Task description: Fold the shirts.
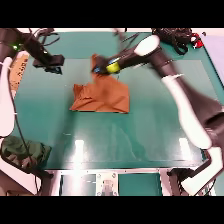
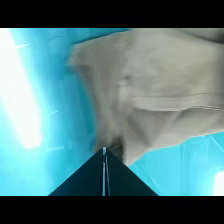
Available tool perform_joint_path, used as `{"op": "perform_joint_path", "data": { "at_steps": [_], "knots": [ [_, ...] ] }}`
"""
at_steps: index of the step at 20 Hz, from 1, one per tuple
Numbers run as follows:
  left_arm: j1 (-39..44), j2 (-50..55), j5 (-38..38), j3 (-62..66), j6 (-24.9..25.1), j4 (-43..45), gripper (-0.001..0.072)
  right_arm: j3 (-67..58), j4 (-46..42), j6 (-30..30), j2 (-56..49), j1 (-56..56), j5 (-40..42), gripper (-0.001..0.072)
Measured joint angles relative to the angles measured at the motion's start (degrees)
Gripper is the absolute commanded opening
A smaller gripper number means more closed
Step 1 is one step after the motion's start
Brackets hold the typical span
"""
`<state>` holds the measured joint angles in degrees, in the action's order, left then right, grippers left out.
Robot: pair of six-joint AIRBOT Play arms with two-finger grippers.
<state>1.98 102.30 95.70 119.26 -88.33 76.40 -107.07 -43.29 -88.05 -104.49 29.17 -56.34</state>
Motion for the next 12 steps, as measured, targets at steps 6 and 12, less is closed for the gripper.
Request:
{"op": "perform_joint_path", "data": {
  "at_steps": [6,12],
  "knots": [
    [-2.47,-0.96,1.03,-1.66,-0.17,2.56,0.0022,0.04,-1.51,-0.02,-9.57,9.51,17.62,0.0507],
    [-2.84,-1.16,1.14,-1.95,-0.17,2.84,0.0022,0.04,-5.46,0.0,-6.19,-7.48,3.3,0.0507]
  ]
}}
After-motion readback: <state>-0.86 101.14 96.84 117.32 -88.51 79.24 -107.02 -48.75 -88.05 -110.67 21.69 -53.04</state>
